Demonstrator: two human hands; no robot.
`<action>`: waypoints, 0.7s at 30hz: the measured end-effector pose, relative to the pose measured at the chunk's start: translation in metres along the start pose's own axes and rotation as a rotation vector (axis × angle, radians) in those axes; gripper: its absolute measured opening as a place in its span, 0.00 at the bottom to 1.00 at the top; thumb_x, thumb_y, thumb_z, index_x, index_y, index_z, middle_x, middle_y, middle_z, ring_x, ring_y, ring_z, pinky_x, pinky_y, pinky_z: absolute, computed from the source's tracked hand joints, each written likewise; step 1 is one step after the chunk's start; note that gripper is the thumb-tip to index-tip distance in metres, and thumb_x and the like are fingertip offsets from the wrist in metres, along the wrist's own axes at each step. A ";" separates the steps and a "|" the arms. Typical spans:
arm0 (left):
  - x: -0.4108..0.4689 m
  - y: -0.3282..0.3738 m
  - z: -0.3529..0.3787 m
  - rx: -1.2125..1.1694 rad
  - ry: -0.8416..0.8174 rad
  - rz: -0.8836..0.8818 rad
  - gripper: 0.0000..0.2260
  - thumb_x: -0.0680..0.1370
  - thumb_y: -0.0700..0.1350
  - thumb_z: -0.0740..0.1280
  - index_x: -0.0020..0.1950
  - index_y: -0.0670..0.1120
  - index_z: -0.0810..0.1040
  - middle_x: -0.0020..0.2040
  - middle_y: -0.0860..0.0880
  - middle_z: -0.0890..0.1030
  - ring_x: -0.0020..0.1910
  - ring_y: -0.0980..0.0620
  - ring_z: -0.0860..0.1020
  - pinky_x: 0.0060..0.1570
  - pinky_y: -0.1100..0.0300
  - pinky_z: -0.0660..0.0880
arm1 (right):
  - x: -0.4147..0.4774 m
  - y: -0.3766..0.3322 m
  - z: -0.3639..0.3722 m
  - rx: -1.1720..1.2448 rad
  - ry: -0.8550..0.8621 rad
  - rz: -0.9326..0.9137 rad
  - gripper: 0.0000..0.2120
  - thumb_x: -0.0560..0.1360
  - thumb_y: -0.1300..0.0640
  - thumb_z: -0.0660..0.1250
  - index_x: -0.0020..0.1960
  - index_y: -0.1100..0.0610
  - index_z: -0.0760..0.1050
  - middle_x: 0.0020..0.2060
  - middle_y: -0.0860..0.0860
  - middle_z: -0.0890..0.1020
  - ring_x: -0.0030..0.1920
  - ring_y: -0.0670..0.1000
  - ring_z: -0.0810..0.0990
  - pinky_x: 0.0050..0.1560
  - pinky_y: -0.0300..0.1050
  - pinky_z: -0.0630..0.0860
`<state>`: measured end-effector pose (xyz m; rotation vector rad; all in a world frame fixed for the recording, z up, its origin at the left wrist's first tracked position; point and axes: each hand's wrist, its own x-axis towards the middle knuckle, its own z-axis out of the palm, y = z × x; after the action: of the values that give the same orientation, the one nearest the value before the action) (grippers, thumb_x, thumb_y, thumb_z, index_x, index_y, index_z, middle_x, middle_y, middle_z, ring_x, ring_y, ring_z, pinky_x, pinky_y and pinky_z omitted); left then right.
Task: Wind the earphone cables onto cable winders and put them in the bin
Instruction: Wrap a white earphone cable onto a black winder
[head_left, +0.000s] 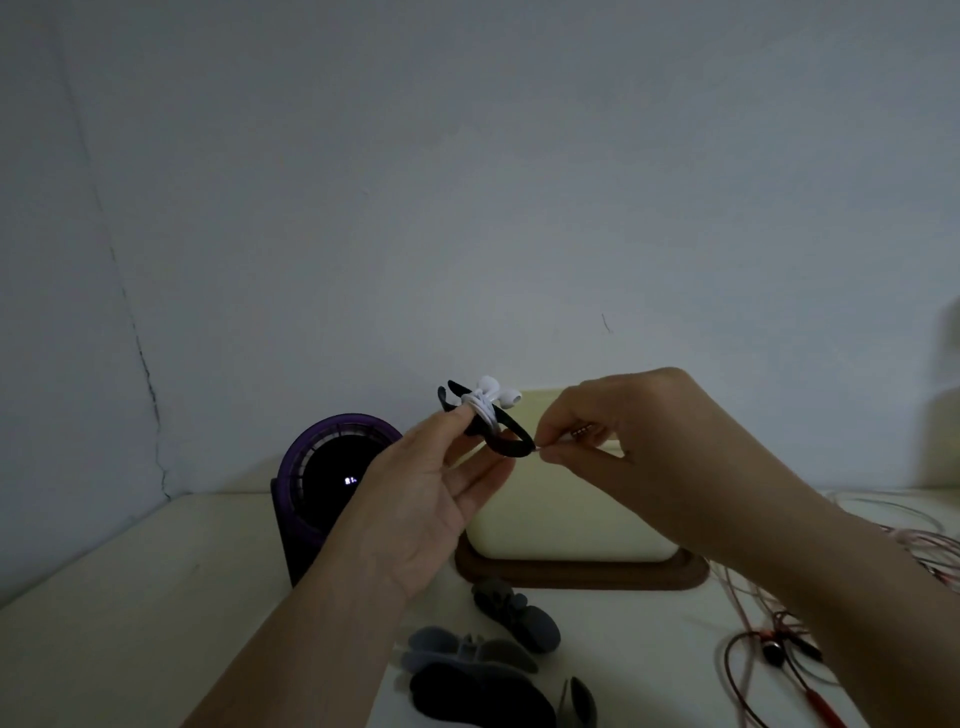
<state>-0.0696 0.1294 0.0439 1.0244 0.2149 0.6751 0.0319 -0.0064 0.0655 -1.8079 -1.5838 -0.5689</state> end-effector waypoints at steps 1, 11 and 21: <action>0.000 0.000 0.001 -0.027 -0.008 -0.014 0.07 0.71 0.42 0.67 0.43 0.42 0.85 0.45 0.45 0.86 0.37 0.53 0.84 0.39 0.60 0.82 | 0.000 0.000 0.000 -0.012 0.018 -0.034 0.03 0.72 0.57 0.71 0.43 0.50 0.82 0.35 0.44 0.83 0.37 0.44 0.80 0.38 0.41 0.77; -0.006 -0.017 0.008 0.548 -0.047 0.200 0.07 0.75 0.46 0.69 0.51 0.48 0.76 0.41 0.51 0.85 0.43 0.55 0.84 0.40 0.62 0.77 | 0.001 0.000 0.004 0.136 0.107 -0.018 0.07 0.71 0.60 0.73 0.43 0.48 0.80 0.35 0.41 0.82 0.41 0.40 0.79 0.43 0.28 0.74; -0.008 -0.018 0.006 0.489 -0.253 0.275 0.12 0.76 0.49 0.61 0.58 0.51 0.78 0.44 0.45 0.83 0.46 0.53 0.83 0.48 0.58 0.80 | 0.000 -0.007 0.009 0.525 0.274 0.225 0.14 0.68 0.60 0.74 0.46 0.48 0.72 0.35 0.43 0.83 0.36 0.41 0.81 0.38 0.29 0.75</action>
<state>-0.0658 0.1140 0.0312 1.6169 0.0136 0.7499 0.0242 0.0009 0.0605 -1.4141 -1.1852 -0.2491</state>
